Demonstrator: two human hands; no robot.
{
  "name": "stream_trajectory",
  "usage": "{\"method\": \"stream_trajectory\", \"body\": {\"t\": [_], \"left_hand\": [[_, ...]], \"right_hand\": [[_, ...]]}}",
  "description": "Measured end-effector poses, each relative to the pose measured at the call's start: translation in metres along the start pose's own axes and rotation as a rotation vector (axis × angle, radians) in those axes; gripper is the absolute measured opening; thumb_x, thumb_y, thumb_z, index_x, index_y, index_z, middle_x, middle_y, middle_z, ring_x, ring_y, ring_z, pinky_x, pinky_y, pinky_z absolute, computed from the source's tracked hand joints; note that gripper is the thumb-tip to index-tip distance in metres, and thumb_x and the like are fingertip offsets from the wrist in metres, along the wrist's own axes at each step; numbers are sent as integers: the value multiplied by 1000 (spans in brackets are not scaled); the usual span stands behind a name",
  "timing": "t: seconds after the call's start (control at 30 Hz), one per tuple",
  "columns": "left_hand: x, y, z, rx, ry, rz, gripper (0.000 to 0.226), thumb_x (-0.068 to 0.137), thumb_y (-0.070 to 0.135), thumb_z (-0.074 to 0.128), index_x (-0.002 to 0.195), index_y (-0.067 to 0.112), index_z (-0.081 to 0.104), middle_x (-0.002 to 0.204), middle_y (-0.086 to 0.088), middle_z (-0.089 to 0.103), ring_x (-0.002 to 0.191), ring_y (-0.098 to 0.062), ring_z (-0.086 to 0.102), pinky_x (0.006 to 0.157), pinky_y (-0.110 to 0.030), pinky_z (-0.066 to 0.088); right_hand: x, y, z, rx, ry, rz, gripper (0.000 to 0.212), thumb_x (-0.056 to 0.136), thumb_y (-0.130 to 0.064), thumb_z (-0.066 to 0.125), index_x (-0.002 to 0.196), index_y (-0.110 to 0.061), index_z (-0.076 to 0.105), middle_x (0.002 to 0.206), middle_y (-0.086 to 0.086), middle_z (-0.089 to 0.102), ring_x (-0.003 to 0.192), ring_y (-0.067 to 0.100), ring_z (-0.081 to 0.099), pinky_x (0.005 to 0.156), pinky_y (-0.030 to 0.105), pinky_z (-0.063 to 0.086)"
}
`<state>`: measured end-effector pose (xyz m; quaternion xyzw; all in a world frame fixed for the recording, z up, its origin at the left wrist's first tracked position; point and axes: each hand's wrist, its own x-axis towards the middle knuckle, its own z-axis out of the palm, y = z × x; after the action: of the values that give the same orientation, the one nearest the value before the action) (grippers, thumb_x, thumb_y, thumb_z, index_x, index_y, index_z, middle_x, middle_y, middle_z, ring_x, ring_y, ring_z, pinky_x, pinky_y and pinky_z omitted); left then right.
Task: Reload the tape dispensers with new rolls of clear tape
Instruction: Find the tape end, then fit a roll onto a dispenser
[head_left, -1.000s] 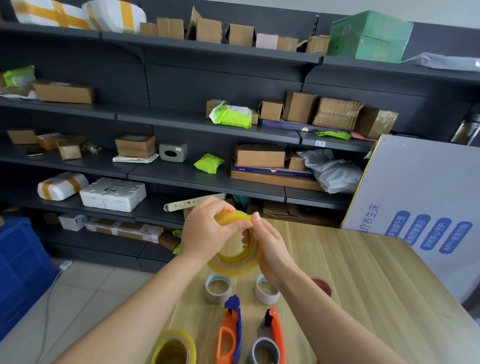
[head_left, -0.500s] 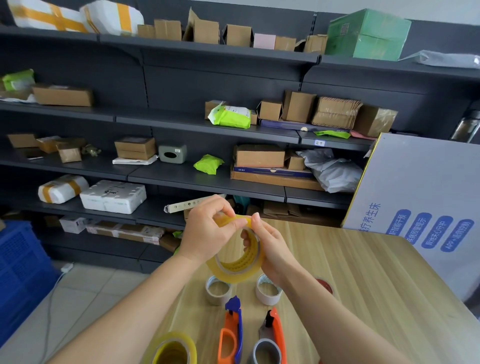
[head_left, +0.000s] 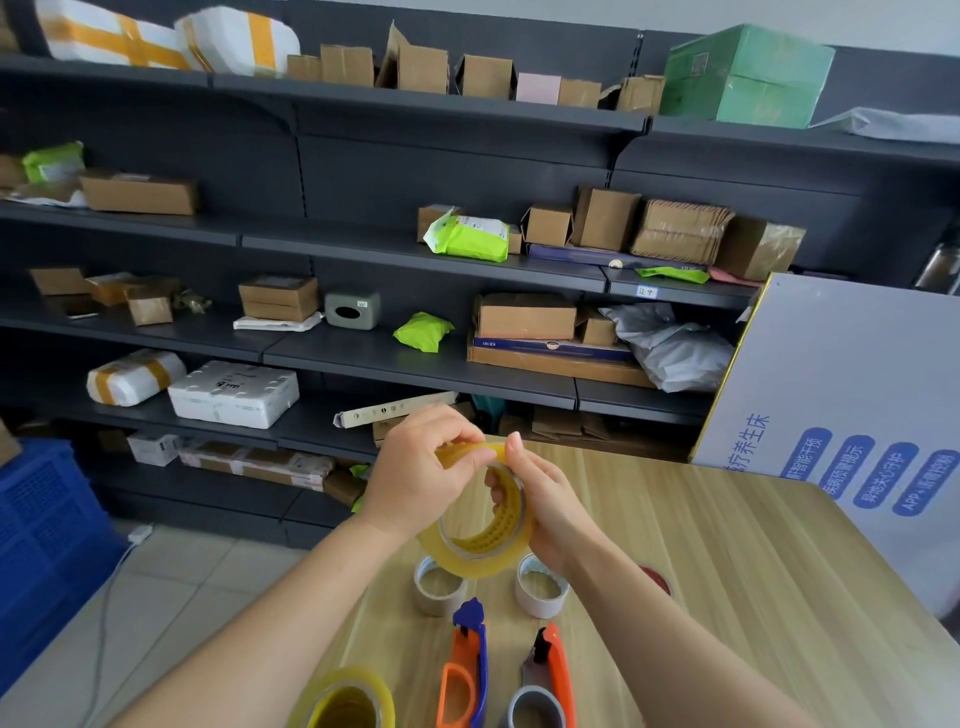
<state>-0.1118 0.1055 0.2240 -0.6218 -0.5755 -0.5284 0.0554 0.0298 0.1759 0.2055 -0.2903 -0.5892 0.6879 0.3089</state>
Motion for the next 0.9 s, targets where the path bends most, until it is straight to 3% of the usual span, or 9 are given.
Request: {"method": "stream_trajectory", "body": {"t": [0.13,0.27,0.4,0.53,0.6,0.7,0.77,0.83,0.9], "left_hand": [[1,3,-1,20,41,-24,17,75,25,78,73,15,66,73,6,60,69,-11,55,60,-32,49],[4,1,-1,33,60,-25,18,72,24,81,71,13,66,68,5,57,64,-9,51,58,-26,45],[4,-2,0,99,51,-10,23,73,33,77,71,14,64,59,10,41,61,-5,41,58,-20,36],[2,0,-2,-63,-69,-122,28,77,40,69,97,21,71,99,9,64,95,-4,59,81,-22,50],[2,3,-8,-216,-209,-257,40,74,45,64,106,21,72,108,11,68,104,-5,62,90,-28,52],[0,1,-13,-341,-335,-369,51,73,33,68,123,22,65,114,8,69,107,-6,63,94,-30,52],[-1,-1,-12,-323,-286,-401,49,71,27,70,120,22,66,107,6,72,99,-9,67,90,-36,55],[-2,0,-8,-317,-199,-455,44,68,25,71,112,23,70,96,4,74,90,-15,70,85,-43,57],[1,1,-5,-330,-82,-556,37,65,22,71,102,25,72,89,4,73,84,-18,70,81,-46,58]], "right_hand": [[2,1,2,21,3,17,47,87,-58,54,85,-14,69,78,5,57,66,14,48,67,28,43],[4,2,4,32,-4,25,47,87,-58,54,88,-13,70,77,4,57,66,13,48,65,28,43],[7,1,2,-7,0,24,48,92,-56,51,93,-10,68,75,3,55,65,13,46,65,28,42],[8,-1,-1,6,-16,49,49,91,-57,51,88,-11,67,77,4,57,65,13,48,65,28,43],[9,-3,-2,57,-2,85,51,92,-58,49,87,-11,67,74,3,58,62,13,49,63,28,44],[9,-5,-4,108,22,146,55,90,-62,48,83,-11,67,74,4,60,61,14,50,62,29,44],[10,-6,-4,73,53,147,56,89,-63,49,87,-11,69,79,6,64,67,15,55,65,30,48],[9,-6,3,-27,120,90,50,92,-58,50,107,-14,68,100,5,68,88,16,62,78,31,52],[10,-1,8,-320,254,-88,42,94,-48,55,126,-21,58,123,-1,59,111,13,56,93,33,49]]}}
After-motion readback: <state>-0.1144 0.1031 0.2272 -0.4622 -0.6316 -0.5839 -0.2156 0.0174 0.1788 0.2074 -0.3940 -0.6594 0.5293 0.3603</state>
